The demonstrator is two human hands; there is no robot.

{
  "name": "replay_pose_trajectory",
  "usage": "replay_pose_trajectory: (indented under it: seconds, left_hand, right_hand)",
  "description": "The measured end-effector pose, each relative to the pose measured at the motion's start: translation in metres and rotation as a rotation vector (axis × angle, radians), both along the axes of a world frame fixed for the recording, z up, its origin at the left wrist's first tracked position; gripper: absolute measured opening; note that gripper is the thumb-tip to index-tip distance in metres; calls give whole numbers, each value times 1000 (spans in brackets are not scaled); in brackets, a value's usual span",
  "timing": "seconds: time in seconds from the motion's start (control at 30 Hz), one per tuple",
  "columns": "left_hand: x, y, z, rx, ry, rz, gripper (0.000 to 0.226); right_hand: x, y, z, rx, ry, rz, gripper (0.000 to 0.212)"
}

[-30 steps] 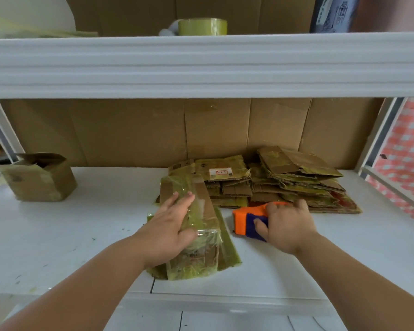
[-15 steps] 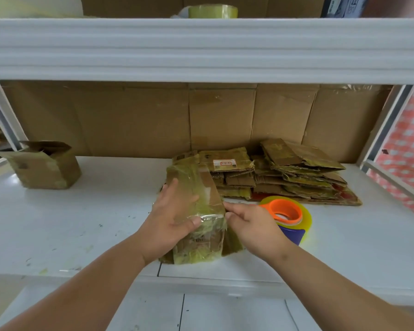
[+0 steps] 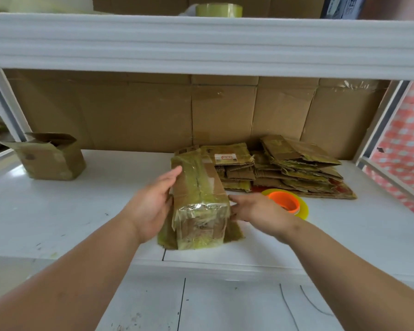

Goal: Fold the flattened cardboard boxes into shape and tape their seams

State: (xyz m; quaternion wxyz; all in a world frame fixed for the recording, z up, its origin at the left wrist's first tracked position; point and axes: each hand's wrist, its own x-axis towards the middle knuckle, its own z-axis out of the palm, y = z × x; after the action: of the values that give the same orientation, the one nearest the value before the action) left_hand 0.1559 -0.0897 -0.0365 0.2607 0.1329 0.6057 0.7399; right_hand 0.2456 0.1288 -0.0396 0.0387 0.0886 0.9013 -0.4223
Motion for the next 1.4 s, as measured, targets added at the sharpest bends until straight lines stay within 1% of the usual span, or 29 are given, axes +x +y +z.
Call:
replay_pose_trajectory:
  seconds: [0.03,0.07,0.13,0.23,0.3,0.33,0.4,0.47,0.6,0.7,0.77,0.8,0.93,1.03,1.1,1.23,1.33,1.4]
  left_hand:
    - [0,-8,0,26,36,48,35]
    - [0,-15,0,-32,96,79,39]
    - [-1,-27,1,-219,259,71,45]
    - [-1,-41,0,-449,438,0,42]
    - [1,-45,-2,-577,522,-21,40]
    - [2,-44,-3,-604,533,-5,38]
    - [5,-41,-3,-566,494,32,35]
    - [8,-36,-5,-497,435,22,33]
    - [15,-25,-9,-398,339,23,31]
    - [15,-24,-9,-309,225,-13,39]
    - [15,-26,-7,-288,188,-60,46]
    - [15,-27,-6,-338,229,-67,47]
    - [14,-22,-2,-642,536,-18,42]
    - [11,-23,-5,-799,726,-1,37]
    - [9,-23,-7,-868,803,12,35]
    - [10,-17,-10,-879,859,68,33]
    - [10,-14,-12,-824,799,98,30]
    - [9,-14,-11,-813,753,76,31]
  right_hand:
    - [1,2,4,-35,32,-30,42]
    - [3,2,7,-43,62,-37,43]
    - [5,1,9,56,125,2,43]
    - [6,-3,7,226,168,70,44]
    - [6,-5,7,281,180,71,43]
    - [6,-6,7,288,180,68,43]
    - [8,-8,9,296,179,66,42]
    - [9,-9,8,315,169,62,43]
    - [8,-9,4,262,162,26,45]
    - [7,-6,0,210,141,11,52]
    - [6,-5,-2,234,148,24,55]
    - [5,-5,-2,254,161,33,56]
    - [3,-6,-1,341,190,39,54]
    - [2,-6,-2,378,217,50,52]
    - [0,-5,-5,391,246,52,50]
    - [-2,-8,-9,419,287,60,44]
    - [-7,-12,-9,440,306,48,37]
    - [-10,-13,-6,416,288,55,35]
